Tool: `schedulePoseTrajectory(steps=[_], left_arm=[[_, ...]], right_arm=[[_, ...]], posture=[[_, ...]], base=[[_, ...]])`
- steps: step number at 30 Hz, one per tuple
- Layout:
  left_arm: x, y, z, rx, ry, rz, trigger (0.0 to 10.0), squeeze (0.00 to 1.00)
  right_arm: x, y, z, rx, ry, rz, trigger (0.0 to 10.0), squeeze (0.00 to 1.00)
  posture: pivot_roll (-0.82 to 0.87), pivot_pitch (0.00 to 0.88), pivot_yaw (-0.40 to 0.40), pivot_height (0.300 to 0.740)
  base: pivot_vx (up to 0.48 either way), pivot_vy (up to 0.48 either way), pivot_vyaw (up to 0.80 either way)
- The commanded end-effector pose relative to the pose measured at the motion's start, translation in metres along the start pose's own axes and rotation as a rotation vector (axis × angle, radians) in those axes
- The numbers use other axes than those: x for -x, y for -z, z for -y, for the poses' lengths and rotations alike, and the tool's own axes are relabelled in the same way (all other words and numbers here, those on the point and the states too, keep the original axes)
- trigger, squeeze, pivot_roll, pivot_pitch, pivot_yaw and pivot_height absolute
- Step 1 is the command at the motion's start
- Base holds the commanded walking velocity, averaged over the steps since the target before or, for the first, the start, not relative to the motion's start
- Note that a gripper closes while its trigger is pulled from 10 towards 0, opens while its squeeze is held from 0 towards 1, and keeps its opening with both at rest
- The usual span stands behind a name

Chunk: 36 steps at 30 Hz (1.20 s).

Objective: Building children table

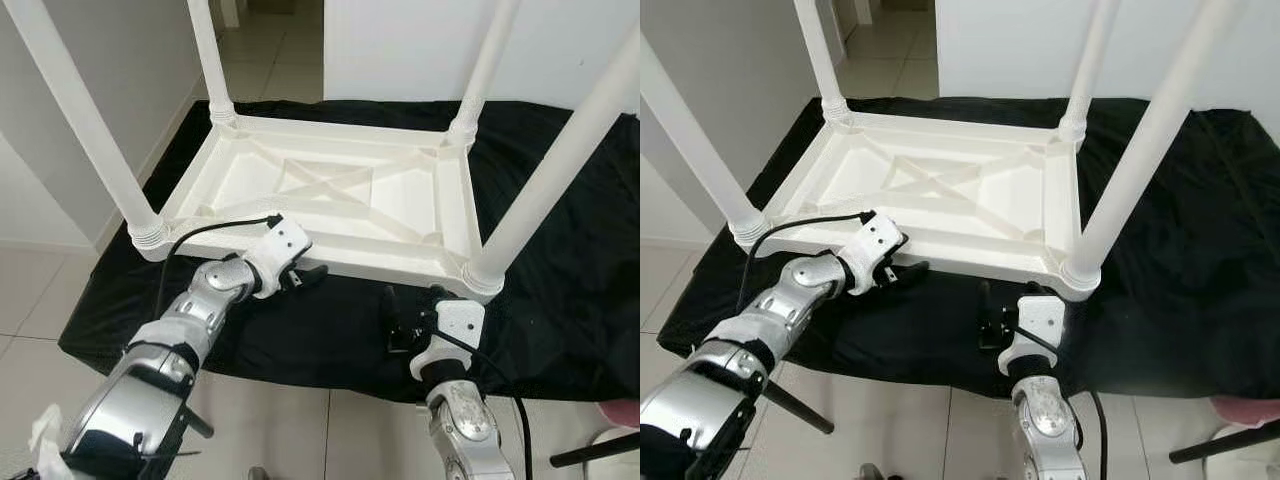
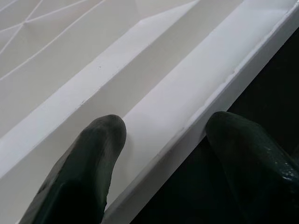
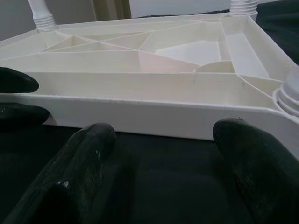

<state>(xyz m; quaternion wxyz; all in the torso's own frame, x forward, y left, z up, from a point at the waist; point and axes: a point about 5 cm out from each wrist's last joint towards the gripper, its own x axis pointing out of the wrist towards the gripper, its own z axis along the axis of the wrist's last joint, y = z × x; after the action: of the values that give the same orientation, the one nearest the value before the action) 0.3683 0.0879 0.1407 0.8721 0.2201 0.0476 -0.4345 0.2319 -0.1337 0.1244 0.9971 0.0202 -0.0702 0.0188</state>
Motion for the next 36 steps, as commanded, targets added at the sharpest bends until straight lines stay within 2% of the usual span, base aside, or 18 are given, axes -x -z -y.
schedulePoseTrajectory(steps=[1,8,11,24,25,36], left_arm=[[0.003,0.021,0.006,0.047,0.038,-0.099,10.0,0.00],[0.004,0.022,0.004,0.076,0.094,-0.120,10.0,0.00],[0.005,0.020,0.003,0.102,0.163,-0.115,10.0,0.00],[0.009,0.027,0.003,0.072,0.194,-0.183,10.0,0.00],[0.011,0.029,0.000,0.074,0.181,-0.199,0.0,0.00],[0.011,0.024,-0.002,0.111,0.174,-0.144,0.0,0.00]], right_arm=[[0.002,0.002,-0.002,-0.010,-0.006,-0.017,10.0,0.00],[0.003,0.003,-0.005,-0.015,-0.003,-0.022,10.0,0.00],[0.002,0.003,-0.006,-0.019,-0.004,-0.025,10.0,0.00],[-0.001,0.001,-0.003,-0.015,0.000,-0.022,10.0,0.00],[-0.003,0.001,-0.003,-0.014,0.007,-0.016,10.0,0.00],[-0.007,0.001,-0.004,-0.020,0.012,-0.013,10.0,0.00]], posture=[[-0.07,0.142,0.095,0.740],[-0.07,0.145,0.102,0.740],[-0.06,0.148,0.102,0.740],[-0.06,0.149,0.108,0.740],[-0.06,0.146,0.110,0.740],[-0.04,0.148,0.117,0.740]], base=[[0.000,0.000,0.00],[0.000,0.000,0.00],[0.000,0.000,0.00],[0.000,0.000,0.00],[0.000,0.000,0.00],[0.000,0.000,0.00]])
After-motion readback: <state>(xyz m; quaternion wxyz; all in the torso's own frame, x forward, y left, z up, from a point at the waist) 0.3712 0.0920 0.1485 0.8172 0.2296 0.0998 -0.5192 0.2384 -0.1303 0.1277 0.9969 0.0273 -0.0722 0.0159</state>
